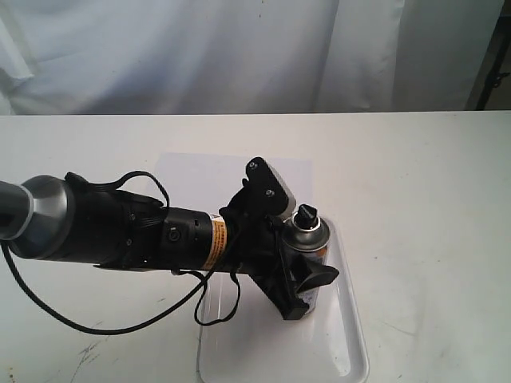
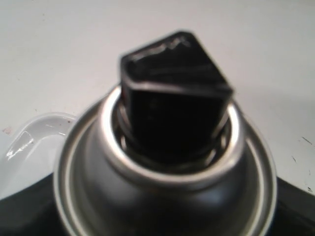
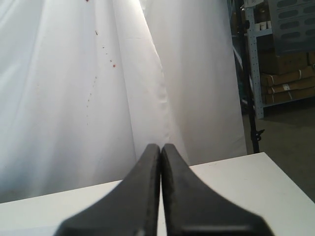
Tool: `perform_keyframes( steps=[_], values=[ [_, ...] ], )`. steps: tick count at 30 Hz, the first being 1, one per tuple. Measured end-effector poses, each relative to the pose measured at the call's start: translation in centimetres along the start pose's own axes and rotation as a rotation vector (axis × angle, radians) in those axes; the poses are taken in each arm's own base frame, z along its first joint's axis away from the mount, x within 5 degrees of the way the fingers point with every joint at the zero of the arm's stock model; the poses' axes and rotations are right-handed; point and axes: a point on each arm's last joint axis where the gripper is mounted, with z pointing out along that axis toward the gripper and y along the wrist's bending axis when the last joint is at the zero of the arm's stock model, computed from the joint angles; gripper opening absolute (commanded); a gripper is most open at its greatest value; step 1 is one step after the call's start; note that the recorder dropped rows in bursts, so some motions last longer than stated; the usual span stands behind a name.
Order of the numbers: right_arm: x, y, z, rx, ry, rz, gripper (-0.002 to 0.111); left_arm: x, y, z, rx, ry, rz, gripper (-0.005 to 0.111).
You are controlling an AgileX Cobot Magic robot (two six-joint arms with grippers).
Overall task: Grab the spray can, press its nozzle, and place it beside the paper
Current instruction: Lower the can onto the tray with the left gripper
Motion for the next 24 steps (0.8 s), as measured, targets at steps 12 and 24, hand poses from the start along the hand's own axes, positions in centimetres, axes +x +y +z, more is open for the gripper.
perform_keyframes(
  steps=[12, 24],
  values=[
    [0.01, 0.01, 0.00, -0.001, 0.001, 0.000, 0.000, 0.00, 0.00, 0.00, 0.000, 0.000, 0.033, 0.029],
    [0.01, 0.01, 0.00, -0.001, 0.001, 0.000, 0.000, 0.35, 0.02, 0.24, 0.004, 0.009, 0.017, 0.031]
  ],
)
